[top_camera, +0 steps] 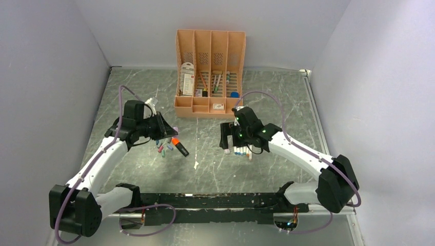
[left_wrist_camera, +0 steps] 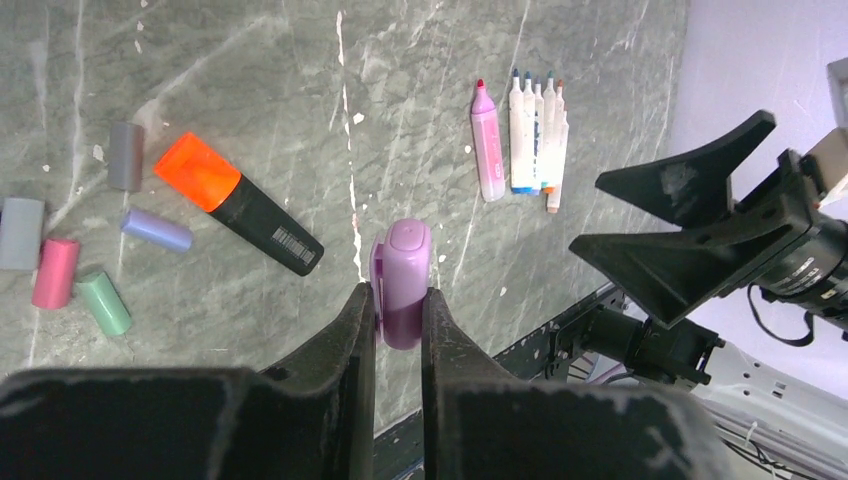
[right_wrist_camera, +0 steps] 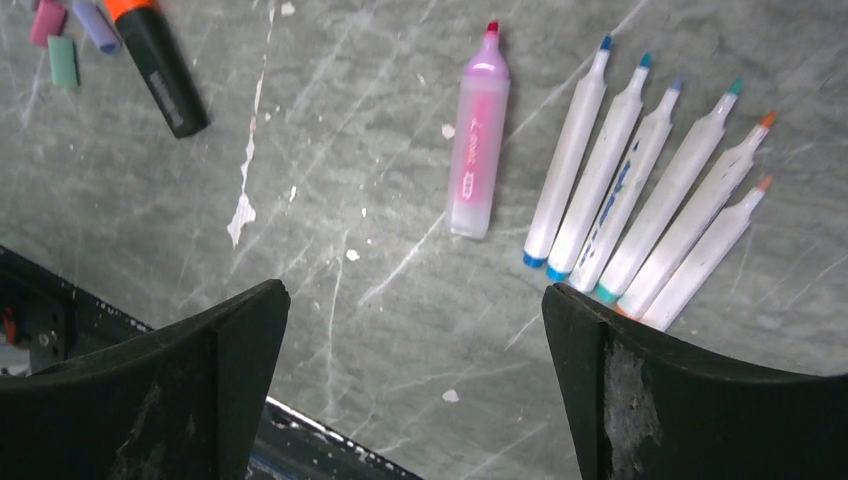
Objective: Open the pen caps
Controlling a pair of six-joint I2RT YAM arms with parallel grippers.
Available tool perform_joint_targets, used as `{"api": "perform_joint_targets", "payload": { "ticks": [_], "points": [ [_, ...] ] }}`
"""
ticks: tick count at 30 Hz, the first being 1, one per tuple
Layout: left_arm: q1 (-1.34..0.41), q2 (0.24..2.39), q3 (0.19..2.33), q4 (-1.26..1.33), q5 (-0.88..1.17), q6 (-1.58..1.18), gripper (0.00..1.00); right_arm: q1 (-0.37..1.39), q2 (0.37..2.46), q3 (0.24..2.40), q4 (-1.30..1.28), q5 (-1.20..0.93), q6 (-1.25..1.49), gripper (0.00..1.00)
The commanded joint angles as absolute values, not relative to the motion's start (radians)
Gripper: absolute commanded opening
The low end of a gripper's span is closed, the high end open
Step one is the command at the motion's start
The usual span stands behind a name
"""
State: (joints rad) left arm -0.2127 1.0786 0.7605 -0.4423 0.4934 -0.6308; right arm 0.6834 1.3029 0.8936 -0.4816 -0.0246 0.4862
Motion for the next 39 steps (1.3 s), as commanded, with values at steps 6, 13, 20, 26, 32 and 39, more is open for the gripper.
{"api": "perform_joint_targets", "payload": {
  "ticks": [6,13,20,26,32,39],
  "points": [
    [-0.208,1.103,0.804,-0.449,0.462,-0.614,0.22,0.68,1.17,0.764,-0.376,-0.174,0.558,1.0],
    [-0.208,1.15,0.809,-0.489,0.419,-0.613,0.22,0.681,1.161,0.728,-0.327,-0.226,0.562,1.0],
    [-0.207,1.218,0.809,-0.491,0.394,-0.618,0.23,0.68,1.133,0.707,-0.299,-0.257,0.539,1.0],
    [-0.207,1.273,0.818,-0.489,0.383,-0.618,0.24,0.679,1.125,0.704,-0.303,-0.27,0.504,1.0],
    [-0.207,1.319,0.838,-0.498,0.36,-0.623,0.24,0.68,1.112,0.67,-0.282,-0.278,0.503,1.0],
    [-0.207,1.346,0.85,-0.509,0.337,-0.624,0.25,0.68,1.116,0.651,-0.266,-0.291,0.503,1.0]
  ]
}}
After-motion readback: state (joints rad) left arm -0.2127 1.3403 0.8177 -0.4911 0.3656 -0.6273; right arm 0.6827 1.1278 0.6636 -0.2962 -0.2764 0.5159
